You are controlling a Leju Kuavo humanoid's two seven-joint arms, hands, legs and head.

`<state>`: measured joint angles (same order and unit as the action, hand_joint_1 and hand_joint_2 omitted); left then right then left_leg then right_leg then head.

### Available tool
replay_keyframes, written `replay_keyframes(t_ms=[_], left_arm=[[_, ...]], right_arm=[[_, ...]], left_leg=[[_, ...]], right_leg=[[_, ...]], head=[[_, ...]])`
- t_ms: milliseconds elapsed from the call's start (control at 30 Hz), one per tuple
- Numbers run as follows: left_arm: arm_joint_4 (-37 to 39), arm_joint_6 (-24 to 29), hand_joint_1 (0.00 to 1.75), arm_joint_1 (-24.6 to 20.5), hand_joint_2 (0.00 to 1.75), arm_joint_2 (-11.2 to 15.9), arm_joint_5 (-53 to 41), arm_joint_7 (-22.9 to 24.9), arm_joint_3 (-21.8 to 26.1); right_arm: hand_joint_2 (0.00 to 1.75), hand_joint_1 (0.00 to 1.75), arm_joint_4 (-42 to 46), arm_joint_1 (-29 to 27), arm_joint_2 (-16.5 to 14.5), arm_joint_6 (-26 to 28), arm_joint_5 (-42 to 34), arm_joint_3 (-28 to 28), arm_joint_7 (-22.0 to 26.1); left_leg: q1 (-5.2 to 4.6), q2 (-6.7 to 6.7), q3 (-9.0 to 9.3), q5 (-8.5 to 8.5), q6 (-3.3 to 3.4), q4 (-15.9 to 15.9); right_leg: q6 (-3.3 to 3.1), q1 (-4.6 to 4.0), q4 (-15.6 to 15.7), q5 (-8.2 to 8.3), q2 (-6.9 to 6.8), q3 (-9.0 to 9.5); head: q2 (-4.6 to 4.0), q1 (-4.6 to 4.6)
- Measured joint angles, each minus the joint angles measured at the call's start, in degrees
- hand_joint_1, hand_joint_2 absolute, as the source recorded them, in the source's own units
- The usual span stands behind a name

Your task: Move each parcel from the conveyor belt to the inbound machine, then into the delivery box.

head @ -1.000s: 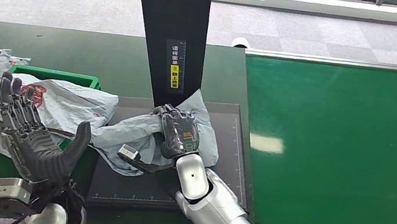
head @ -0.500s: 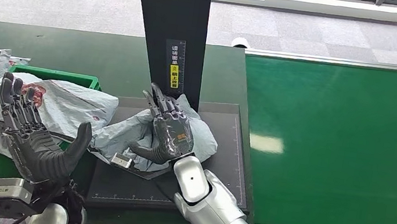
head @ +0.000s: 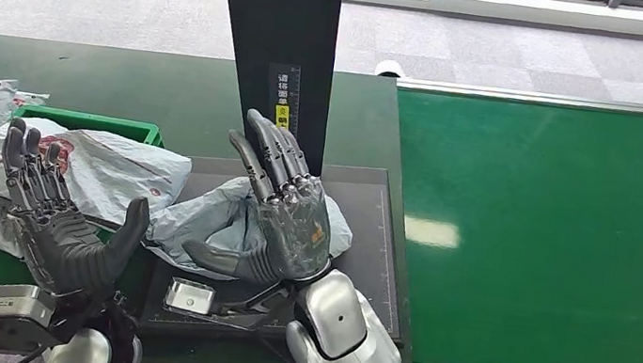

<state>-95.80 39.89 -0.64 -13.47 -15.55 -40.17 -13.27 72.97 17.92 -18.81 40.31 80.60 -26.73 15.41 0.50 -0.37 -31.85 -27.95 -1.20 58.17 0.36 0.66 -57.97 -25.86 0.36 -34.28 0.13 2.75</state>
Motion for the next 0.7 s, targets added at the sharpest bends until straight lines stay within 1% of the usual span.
replay_keyframes(t_ms=[67, 100, 133, 167, 267, 367, 467, 567, 700], left_arm=[[1.46, -0.08, 0.00, -0.51, 1.75, 0.07, -0.05, 0.01, 0.00], [2.41, -0.08, 0.00, -0.79, 1.75, 0.13, -0.09, 0.02, 0.00], [3.31, -0.08, 0.00, -1.01, 1.75, 0.19, -0.12, 0.03, 0.00], [4.03, -0.06, 0.00, -1.17, 1.75, 0.25, -0.14, 0.04, 0.00], [5.80, -0.16, 0.00, -1.91, 1.75, 0.30, -0.56, 0.04, 0.00], [9.87, -1.75, 0.00, -3.74, 1.75, 0.25, -3.07, 0.04, 0.00], [16.69, -3.78, 0.00, -6.97, 1.75, -0.26, -5.76, 0.05, 0.03], [24.16, -4.45, 0.00, -10.49, 1.75, -0.97, -6.95, 0.27, 0.15], [35.34, -3.80, 0.00, -15.85, 1.75, -1.70, -13.40, 3.05, 0.22]], right_arm=[[1.75, 0.00, 7.54, -3.00, -0.32, 0.01, -9.08, 3.09, 10.86], [1.75, 0.00, 10.71, -4.23, -0.39, 0.01, -13.51, 4.60, 15.16], [1.75, 0.00, 13.31, -5.20, -0.38, 0.01, -16.63, 5.93, 17.84], [1.75, 0.00, 15.56, -5.95, -0.37, 0.01, -18.46, 7.05, 19.24], [1.75, 0.00, 20.54, -7.52, -0.23, -0.11, -20.92, 9.24, 21.45], [1.75, 0.00, 25.26, -8.80, -0.05, -0.14, -26.33, 10.07, 23.86], [1.75, 0.00, 31.24, -9.88, 0.14, -0.12, -29.33, 10.10, 24.55], [1.75, 0.00, 36.53, -10.88, 0.34, -0.12, -32.24, 10.11, 24.63], [1.75, 0.00, 38.74, -11.45, 0.44, -0.19, -34.01, 9.87, 24.43]], left_leg=[[-0.02, -0.03, -0.01, -0.02, 0.02, 0.00], [-0.03, -0.02, -0.02, -0.02, 0.03, 0.00], [-0.03, 0.02, -0.02, -0.03, 0.03, 0.00], [-0.03, 0.09, -0.01, -0.03, 0.03, 0.00], [-0.10, 0.21, 0.06, -0.03, 0.03, 0.01], [-0.15, 0.12, 0.08, -0.01, 0.04, 0.01], [-0.15, 0.12, 0.07, 0.00, 0.03, 0.01], [-0.15, 0.14, 0.08, 0.00, 0.03, 0.01], [-0.15, 0.14, 0.08, 0.00, 0.04, 0.01]], right_leg=[[0.00, 0.01, 0.01, -0.01, -0.05, 0.02], [0.00, 0.02, 0.02, -0.01, -0.05, 0.03], [0.00, 0.03, 0.02, 0.00, -0.03, 0.02], [0.00, 0.06, 0.02, 0.01, 0.02, 0.01], [0.00, 0.12, 0.02, 0.04, 0.14, -0.01], [0.00, 0.11, 0.02, 0.05, 0.07, 0.02], [-0.02, 0.12, 0.02, 0.08, 0.06, 0.03], [-0.01, 0.12, 0.02, 0.09, 0.07, 0.04], [-0.01, 0.12, 0.02, 0.10, 0.07, 0.05]], head=[[0.00, 0.01], [0.00, 0.01], [0.00, 0.01], [0.00, 0.01], [0.00, 0.00], [0.00, 0.01], [0.00, 0.01], [0.00, 0.01], [0.00, 0.01]])
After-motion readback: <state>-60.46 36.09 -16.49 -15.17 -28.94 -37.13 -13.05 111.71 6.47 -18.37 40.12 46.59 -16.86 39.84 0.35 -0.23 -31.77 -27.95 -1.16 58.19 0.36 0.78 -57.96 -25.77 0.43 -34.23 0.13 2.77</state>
